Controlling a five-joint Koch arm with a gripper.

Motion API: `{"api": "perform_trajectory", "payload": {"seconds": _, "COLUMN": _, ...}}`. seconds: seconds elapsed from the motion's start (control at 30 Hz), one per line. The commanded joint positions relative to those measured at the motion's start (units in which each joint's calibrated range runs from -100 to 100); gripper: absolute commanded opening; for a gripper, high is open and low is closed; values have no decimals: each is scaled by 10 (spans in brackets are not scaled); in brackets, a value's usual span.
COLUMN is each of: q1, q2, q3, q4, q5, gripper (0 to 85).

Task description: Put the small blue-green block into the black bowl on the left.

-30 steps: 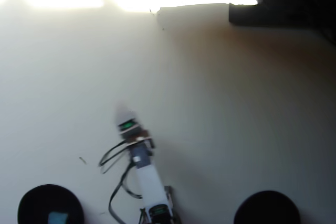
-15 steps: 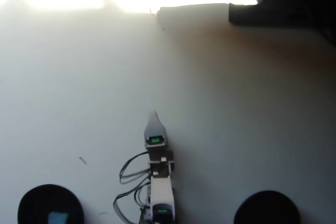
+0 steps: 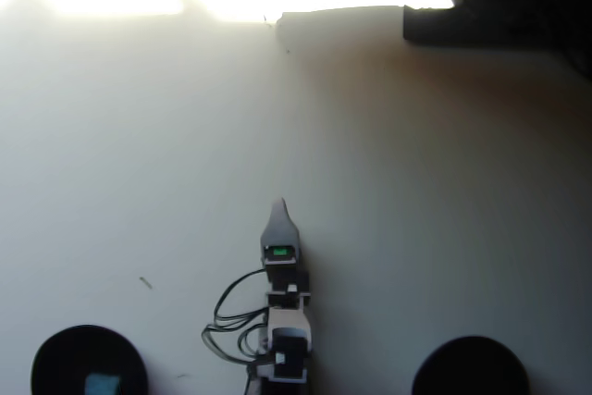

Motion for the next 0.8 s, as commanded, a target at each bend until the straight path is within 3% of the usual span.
{"api": "perform_trajectory", "payload": {"seconds": 0.0, "q1": -1, "q2": -1, "q3": -3, "q4": 31, "q5": 1, "gripper": 524}}
{"api": "perform_trajectory", "payload": {"seconds": 0.23, "q1": 1, "q2": 78, "q3": -32, "q4": 156, "q5": 0, "gripper": 524}}
{"api": "perform_trajectory", "payload": {"seconds": 0.47, "q1": 0, "q2": 438, "q3": -61, "q4": 522, "q5": 0, "gripper": 499}}
{"api": "perform_trajectory", "payload": {"seconds": 0.77, "q1": 2, "q2": 433, "q3": -62, "q4": 522, "q5": -14, "gripper": 467}}
